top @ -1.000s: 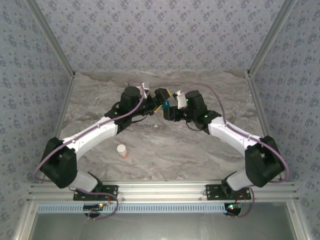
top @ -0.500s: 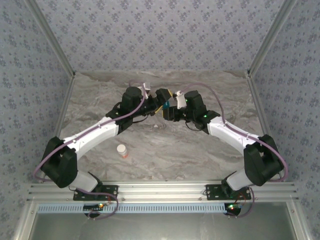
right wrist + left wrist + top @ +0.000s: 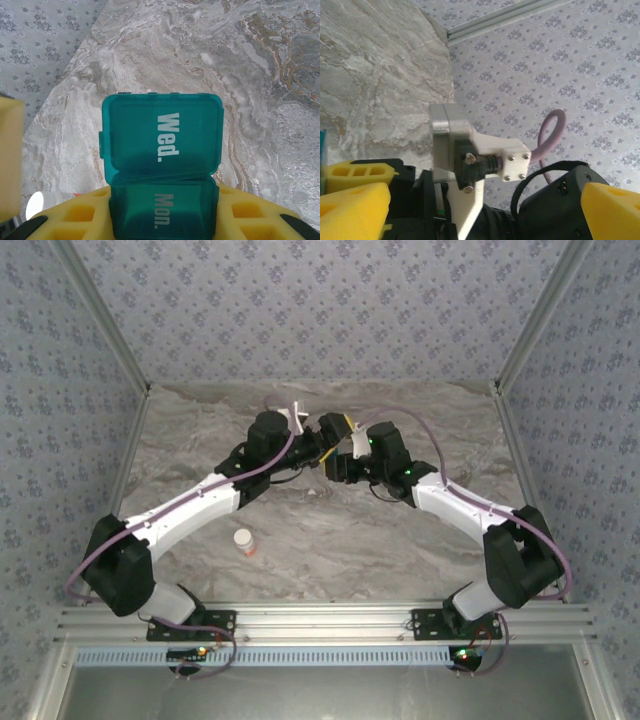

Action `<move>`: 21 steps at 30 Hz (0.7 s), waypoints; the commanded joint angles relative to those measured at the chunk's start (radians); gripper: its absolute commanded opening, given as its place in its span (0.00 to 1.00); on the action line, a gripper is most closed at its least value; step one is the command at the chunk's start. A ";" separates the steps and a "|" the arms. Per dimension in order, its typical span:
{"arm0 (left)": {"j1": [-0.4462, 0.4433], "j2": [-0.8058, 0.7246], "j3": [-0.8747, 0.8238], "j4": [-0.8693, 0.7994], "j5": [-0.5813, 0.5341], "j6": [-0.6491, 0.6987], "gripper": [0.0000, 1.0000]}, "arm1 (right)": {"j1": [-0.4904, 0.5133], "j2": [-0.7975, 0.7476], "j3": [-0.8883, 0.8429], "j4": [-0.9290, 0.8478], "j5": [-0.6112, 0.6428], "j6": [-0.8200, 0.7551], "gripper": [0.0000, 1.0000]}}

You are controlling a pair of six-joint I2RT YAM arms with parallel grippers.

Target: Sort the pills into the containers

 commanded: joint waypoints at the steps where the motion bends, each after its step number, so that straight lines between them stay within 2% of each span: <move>1: 0.008 -0.078 0.005 -0.107 -0.128 0.059 0.98 | -0.016 0.008 -0.006 -0.017 0.030 -0.002 0.36; 3: 0.035 -0.118 -0.005 -0.194 -0.214 0.118 0.98 | -0.026 0.033 0.005 -0.070 0.043 -0.045 0.36; 6: 0.098 -0.163 -0.031 -0.270 -0.262 0.172 0.98 | -0.023 0.106 0.057 -0.187 0.075 -0.125 0.37; 13: 0.212 -0.236 -0.140 -0.284 -0.277 0.176 0.98 | 0.039 0.257 0.163 -0.347 0.214 -0.253 0.38; 21: 0.228 -0.233 -0.164 -0.285 -0.277 0.177 0.98 | 0.131 0.374 0.262 -0.471 0.376 -0.322 0.44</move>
